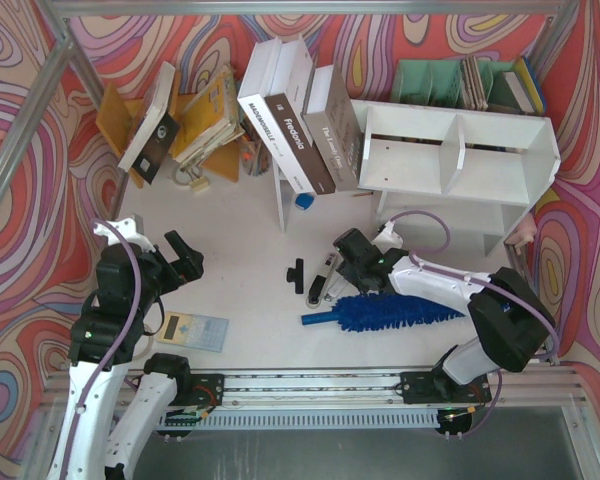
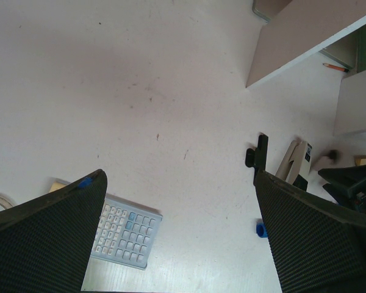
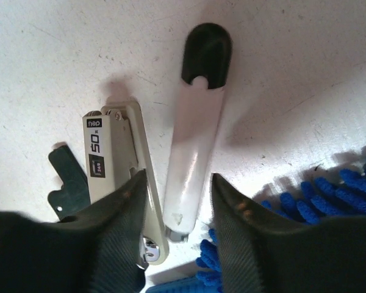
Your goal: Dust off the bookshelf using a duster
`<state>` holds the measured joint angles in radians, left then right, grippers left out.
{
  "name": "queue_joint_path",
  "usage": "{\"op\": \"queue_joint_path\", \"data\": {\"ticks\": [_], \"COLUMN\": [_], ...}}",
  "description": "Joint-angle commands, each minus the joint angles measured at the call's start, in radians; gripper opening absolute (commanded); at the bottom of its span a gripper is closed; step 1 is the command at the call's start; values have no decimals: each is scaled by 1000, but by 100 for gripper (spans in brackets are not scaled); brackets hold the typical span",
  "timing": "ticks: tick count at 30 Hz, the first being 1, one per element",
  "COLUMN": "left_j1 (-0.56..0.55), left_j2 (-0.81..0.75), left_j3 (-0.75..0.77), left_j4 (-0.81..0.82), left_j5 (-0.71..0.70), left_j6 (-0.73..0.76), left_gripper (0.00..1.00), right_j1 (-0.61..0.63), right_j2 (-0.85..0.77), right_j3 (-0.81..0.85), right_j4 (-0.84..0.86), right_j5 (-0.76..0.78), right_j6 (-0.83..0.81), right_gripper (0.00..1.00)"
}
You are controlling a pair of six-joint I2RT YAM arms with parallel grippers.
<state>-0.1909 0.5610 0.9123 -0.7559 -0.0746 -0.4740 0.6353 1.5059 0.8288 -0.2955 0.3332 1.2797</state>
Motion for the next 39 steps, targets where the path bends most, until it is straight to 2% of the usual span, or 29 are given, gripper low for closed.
{"op": "queue_joint_path", "data": {"ticks": [1,3,6,22,33,39], "left_j1": [-4,-4,-4,-4,-4,-4], "left_j2": [-8,-9,-9,-21,-21,-15], "left_j3": [-16,-16,-16,-20,-21,-26], "left_j4": [25,26,28,58,69,83], "left_j5": [10,14,20,96,129,152], "left_j6": [18,18,20,31,36,36], "left_gripper": [98,99,99,98,99,98], "right_j1": [-5,-5,-4,121,129,130], "right_j2": [8,-9,-53,-387,-492,-540], "right_j3": [5,10,23,-21,-41,-108], "right_j4": [15,4,-33,-356,-539,-540], "right_j5": [1,8,20,148,154,145], "right_j6": [0,-10,-26,118,198,198], "right_gripper": [51,63,70,70,70,70]}}
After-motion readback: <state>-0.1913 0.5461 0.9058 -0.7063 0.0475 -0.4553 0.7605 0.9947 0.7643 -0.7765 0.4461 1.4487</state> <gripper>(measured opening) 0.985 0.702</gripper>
